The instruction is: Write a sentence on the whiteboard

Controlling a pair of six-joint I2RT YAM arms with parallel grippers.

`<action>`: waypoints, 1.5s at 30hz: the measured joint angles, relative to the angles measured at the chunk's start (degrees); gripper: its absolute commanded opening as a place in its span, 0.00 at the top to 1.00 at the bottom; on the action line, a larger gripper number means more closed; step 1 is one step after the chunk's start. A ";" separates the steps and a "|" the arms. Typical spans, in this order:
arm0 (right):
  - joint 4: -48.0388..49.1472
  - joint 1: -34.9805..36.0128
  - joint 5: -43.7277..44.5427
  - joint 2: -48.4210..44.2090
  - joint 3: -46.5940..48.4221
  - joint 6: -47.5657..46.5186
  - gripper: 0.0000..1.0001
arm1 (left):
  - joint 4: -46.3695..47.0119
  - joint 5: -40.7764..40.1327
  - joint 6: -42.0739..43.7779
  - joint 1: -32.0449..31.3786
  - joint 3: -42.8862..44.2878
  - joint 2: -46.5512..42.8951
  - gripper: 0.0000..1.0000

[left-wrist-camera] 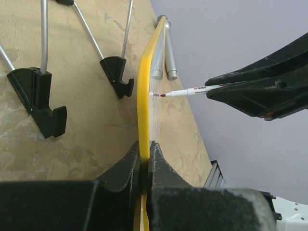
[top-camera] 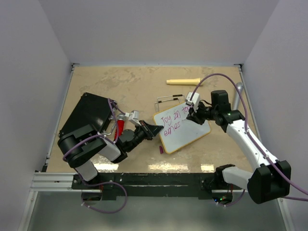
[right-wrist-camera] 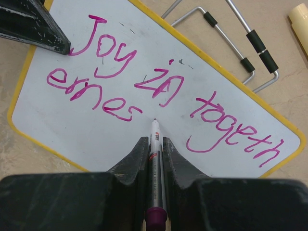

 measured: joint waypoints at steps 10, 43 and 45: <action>0.37 0.00 0.85 1.29 0.00 0.31 1.00 | -0.07 -0.07 -0.09 0.00 -0.04 0.00 1.00; -2.89 0.13 -3.87 1.68 0.00 -3.82 1.00 | -0.07 -0.07 -0.07 0.00 -0.04 0.02 1.00; -3.04 0.17 -3.78 1.68 0.00 -3.93 1.00 | -0.07 -0.07 -0.04 0.00 -0.04 0.02 1.00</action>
